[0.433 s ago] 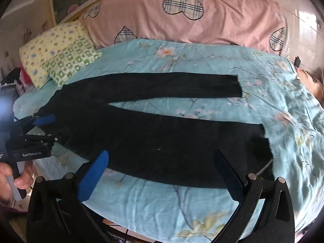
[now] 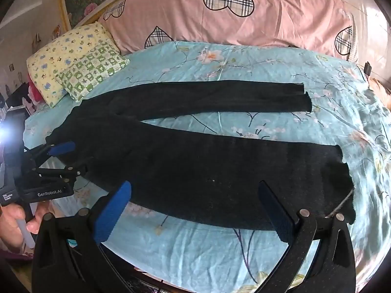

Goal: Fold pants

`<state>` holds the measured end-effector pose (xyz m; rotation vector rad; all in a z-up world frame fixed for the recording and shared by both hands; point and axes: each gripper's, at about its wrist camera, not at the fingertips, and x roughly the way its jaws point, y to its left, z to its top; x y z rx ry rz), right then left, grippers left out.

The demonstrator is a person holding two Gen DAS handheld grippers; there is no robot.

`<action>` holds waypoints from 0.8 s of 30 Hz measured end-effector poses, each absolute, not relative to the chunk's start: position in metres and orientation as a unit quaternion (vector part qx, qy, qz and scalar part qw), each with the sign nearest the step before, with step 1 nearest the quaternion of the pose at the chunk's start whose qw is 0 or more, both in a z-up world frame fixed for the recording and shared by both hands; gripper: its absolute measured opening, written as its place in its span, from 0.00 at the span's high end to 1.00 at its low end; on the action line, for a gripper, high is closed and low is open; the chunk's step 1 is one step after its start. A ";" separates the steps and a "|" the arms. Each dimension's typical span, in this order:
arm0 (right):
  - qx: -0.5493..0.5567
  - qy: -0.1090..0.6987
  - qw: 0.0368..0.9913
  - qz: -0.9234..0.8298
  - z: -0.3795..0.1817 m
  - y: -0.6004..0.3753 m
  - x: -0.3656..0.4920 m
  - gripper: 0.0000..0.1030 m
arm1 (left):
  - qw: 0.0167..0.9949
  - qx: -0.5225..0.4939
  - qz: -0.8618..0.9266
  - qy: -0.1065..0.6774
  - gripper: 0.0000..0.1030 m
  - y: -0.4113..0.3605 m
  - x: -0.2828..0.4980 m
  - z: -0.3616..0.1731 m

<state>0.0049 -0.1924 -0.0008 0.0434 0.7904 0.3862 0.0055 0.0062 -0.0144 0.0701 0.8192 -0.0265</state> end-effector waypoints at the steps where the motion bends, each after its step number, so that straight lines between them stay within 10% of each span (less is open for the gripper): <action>1: 0.025 0.383 0.904 0.190 -0.001 -0.194 0.007 0.00 | 0.917 0.034 -0.011 0.397 0.17 0.005 0.005 -0.014; 24: 0.043 0.370 0.903 0.212 0.006 -0.190 0.004 0.00 | 0.915 0.032 -0.012 0.402 0.17 0.006 0.005 -0.016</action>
